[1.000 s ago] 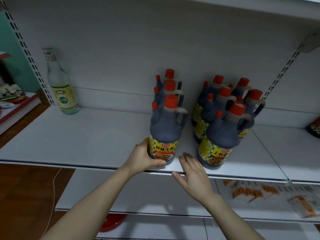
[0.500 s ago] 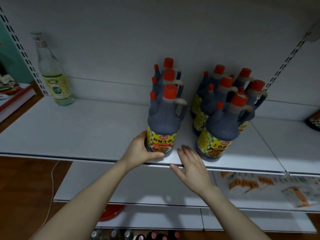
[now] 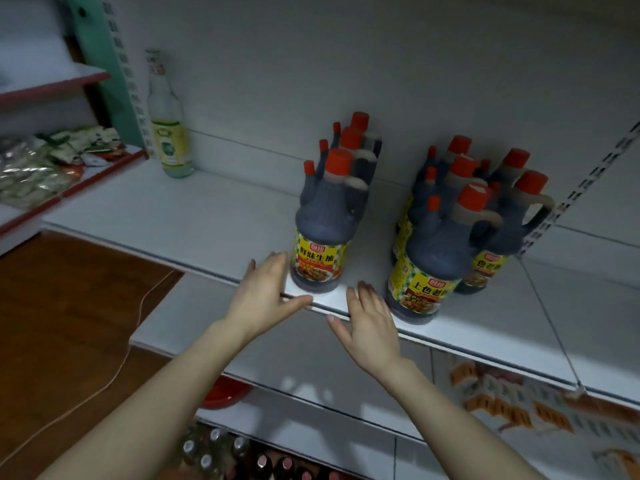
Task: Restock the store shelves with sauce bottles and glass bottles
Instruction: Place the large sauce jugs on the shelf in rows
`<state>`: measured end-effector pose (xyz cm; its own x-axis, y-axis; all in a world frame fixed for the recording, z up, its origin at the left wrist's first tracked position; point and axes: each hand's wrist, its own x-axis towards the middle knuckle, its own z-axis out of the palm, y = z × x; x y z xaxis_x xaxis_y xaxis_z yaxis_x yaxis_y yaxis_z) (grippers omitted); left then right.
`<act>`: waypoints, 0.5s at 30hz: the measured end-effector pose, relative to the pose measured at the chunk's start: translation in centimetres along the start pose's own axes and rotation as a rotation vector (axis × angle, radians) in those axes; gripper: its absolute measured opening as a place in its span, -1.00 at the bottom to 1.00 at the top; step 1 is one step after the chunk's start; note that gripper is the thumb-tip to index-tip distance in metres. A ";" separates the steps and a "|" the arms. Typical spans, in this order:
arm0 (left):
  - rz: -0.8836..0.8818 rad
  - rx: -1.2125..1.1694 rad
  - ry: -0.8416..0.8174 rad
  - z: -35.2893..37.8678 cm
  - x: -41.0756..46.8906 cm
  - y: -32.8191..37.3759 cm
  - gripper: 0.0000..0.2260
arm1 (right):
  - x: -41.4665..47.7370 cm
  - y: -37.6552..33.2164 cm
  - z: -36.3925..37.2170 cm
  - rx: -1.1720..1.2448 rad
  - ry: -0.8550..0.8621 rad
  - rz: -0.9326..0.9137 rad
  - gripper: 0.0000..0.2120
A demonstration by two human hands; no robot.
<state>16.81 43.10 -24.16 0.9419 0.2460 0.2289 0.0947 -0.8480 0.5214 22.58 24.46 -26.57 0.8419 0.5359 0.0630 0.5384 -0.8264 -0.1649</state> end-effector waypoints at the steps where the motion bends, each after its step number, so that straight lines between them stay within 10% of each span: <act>1: -0.024 0.038 0.039 0.1 -1.1 0.3 -0.24 | 0.0 0.5 0.0 0.026 -0.009 -0.060 -0.32; 15: -0.512 0.175 0.049 4.1 -19.4 4.2 -0.25 | -7.9 1.4 2.3 0.303 -0.135 -0.505 -0.36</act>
<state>0.22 32.90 -29.78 0.7453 0.6663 0.0219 0.5936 -0.6783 0.4330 16.60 19.48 -29.59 0.4623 0.8827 0.0843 0.8193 -0.3889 -0.4214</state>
